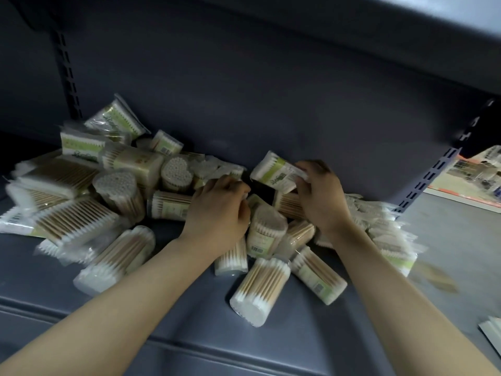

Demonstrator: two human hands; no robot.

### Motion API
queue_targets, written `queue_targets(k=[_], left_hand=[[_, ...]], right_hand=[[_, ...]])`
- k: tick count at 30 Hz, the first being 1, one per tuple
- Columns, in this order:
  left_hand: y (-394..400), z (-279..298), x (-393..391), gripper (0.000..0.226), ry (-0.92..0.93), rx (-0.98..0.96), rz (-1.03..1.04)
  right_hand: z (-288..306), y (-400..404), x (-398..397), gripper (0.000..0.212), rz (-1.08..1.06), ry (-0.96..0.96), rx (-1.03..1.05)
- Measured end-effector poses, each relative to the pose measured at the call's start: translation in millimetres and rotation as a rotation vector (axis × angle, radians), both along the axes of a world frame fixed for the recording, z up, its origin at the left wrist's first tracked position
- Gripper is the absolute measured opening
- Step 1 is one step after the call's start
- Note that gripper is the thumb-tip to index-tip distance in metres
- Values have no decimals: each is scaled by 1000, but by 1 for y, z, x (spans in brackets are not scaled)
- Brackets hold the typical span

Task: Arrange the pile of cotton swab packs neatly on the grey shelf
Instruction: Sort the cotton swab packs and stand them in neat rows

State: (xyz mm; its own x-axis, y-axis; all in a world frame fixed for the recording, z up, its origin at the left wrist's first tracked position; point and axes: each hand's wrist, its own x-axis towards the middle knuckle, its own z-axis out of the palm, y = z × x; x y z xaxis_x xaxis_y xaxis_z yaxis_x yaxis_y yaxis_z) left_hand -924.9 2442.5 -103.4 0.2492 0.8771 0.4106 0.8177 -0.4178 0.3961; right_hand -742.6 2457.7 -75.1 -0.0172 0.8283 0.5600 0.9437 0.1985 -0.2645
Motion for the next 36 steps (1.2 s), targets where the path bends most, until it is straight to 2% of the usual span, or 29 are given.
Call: queue_targets(k=[5, 10, 18, 25, 32, 36], left_hand=[[-8, 8, 11, 33, -100, 7, -17], [-5, 15, 28, 40, 18, -83, -26], [-23, 8, 60, 39, 2, -73, -125], [-34, 5, 83, 39, 67, -15, -157], [-38, 2, 102, 29, 17, -4, -204], [-41, 4, 111, 27, -35, -72, -223]], right_hand=[[3, -26, 14, 25, -22, 87, 34], [1, -54, 29, 24, -53, 80, 53], [-12, -91, 53, 22, -58, 99, 66], [-24, -112, 69, 25, -100, 237, 41], [-26, -123, 82, 21, -122, 380, 24], [-26, -130, 86, 24, -126, 462, -14]])
